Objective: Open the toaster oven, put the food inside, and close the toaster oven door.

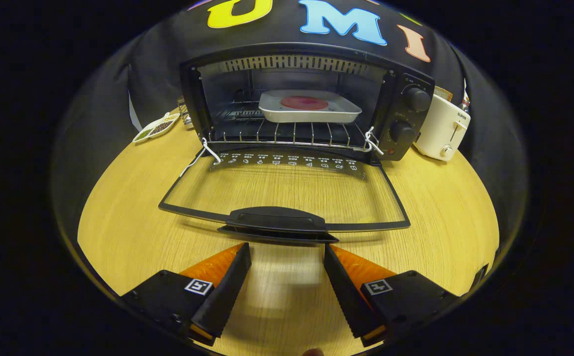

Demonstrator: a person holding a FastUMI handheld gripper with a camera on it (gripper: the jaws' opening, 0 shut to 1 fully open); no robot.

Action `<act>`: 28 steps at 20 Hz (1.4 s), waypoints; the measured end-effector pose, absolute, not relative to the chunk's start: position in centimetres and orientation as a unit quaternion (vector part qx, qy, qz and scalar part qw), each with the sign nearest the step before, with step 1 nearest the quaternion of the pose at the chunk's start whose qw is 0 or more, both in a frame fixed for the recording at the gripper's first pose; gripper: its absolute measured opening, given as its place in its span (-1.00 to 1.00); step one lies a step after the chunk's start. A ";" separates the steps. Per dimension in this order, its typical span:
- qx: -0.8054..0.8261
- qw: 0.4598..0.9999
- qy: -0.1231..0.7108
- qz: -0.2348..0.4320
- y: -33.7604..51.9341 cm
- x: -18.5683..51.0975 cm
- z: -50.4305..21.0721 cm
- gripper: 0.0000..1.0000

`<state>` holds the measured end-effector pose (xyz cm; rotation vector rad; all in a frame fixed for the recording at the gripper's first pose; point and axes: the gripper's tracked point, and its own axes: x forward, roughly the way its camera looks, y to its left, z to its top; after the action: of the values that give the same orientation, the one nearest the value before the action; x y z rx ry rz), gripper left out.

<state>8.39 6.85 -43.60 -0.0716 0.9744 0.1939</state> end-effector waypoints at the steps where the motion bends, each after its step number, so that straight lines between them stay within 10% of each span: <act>1: -0.037 0.878 0.468 0.093 6.8 8.3 -43.5 0.91; 28: -0.055 0.977 0.178 0.105 6.6 13.7 -23.6 0.92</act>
<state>13.74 6.60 -23.62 -0.1118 0.3593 0.2111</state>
